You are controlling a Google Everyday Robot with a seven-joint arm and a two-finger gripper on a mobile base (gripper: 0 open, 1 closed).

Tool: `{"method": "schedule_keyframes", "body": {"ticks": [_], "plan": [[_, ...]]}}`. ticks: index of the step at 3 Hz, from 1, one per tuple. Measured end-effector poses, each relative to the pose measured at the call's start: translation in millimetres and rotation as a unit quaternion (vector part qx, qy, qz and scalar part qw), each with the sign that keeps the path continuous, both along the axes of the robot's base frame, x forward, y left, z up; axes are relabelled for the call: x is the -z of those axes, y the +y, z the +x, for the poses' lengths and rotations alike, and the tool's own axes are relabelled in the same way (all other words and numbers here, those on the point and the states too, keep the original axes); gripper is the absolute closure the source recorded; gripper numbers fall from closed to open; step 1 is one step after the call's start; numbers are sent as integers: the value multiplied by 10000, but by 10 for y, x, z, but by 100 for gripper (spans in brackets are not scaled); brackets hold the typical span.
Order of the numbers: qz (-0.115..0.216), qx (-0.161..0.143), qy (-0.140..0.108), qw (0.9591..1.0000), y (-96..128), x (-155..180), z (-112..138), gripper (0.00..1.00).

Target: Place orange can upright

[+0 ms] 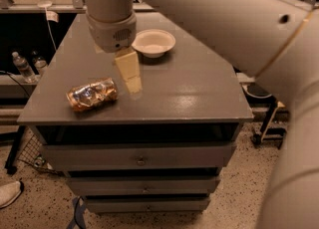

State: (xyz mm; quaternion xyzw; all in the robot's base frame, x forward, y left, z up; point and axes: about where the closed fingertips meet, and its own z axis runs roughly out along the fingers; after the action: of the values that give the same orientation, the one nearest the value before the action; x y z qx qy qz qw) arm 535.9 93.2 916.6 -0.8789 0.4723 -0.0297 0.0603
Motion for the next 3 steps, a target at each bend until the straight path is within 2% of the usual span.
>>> {"method": "schedule_keyframes", "body": {"ticks": [1, 2, 3], "plan": [[-311, -175, 15, 9994, 417, 189, 97, 0], [-462, -208, 20, 9987, 743, 333, 179, 0], [-516, -93, 110, 9986, 958, 455, 163, 0]]}}
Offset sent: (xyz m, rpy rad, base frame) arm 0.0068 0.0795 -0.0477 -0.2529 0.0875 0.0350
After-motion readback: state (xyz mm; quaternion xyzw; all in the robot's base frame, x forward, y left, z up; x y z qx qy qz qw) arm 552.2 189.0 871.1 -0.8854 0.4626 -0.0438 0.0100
